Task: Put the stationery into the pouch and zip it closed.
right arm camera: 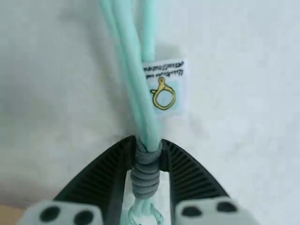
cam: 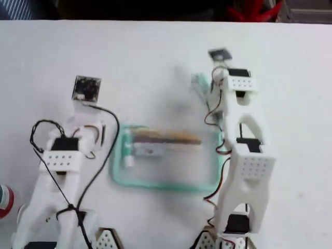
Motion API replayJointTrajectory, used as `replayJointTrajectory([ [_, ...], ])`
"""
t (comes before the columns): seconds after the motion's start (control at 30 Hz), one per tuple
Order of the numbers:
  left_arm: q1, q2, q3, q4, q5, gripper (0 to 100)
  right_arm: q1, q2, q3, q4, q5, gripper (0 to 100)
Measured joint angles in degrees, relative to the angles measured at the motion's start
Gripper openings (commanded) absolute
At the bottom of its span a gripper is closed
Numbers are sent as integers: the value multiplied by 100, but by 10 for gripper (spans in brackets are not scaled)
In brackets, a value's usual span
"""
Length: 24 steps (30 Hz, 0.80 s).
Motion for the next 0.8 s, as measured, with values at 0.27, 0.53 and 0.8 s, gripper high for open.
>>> replayJointTrajectory([
  [0.27,202,0,-9,-79,79,38,62,-9,-633,26,-404,103],
  [0.53,53,0,-853,167,1943,39,-18,-9,-730,941,-308,507],
  [0.8,0,0,-3182,2576,1319,35,-378,-1187,-1169,2593,-35,271],
])
